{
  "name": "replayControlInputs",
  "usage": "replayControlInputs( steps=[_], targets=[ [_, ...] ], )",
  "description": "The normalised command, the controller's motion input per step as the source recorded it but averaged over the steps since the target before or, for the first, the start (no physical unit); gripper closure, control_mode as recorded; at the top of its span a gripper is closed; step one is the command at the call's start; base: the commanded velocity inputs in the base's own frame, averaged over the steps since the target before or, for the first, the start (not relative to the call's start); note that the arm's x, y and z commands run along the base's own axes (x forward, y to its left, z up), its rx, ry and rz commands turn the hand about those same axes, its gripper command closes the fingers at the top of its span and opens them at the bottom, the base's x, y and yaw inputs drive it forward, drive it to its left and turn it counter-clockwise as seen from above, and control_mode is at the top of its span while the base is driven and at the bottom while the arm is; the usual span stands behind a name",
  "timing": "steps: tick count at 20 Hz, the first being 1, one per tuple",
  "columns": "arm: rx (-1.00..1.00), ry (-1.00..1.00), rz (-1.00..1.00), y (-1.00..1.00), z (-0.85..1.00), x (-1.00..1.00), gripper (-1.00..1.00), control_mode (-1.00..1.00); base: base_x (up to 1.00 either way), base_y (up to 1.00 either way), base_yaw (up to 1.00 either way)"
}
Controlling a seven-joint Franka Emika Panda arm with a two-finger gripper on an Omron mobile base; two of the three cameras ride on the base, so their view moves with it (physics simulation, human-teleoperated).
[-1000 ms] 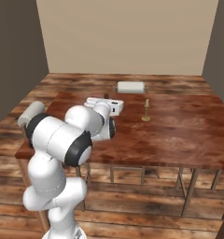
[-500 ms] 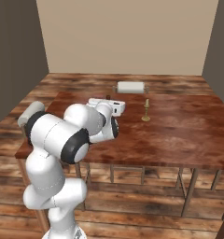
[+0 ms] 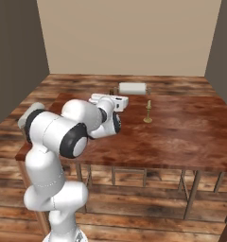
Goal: Open the cabinet directly in front. Then move the beer and the cup to the dining counter with the candle on it.
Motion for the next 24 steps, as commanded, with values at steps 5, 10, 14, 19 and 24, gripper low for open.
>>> replayControlInputs(
  steps=[5, 10, 14, 19, 24],
  targets=[
    [0.02, -0.25, 0.00, 0.00, -0.52, 0.04, 1.00, -1.00, 0.00, 0.00, 0.00],
    [0.08, -0.12, 0.00, 0.00, -0.28, 0.00, 1.00, -1.00, 0.00, 0.00, 0.00],
    [0.00, 0.00, 0.00, 0.00, -0.04, 0.00, 1.00, -1.00, 0.00, 0.00, 0.00],
    [0.00, -0.02, 0.01, 0.00, -0.50, -0.09, 1.00, -1.00, 0.00, 0.00, 0.00],
    [0.00, -0.08, 0.06, 0.00, -0.53, -0.15, 1.00, -1.00, 0.00, 0.00, 0.00]
  ],
)
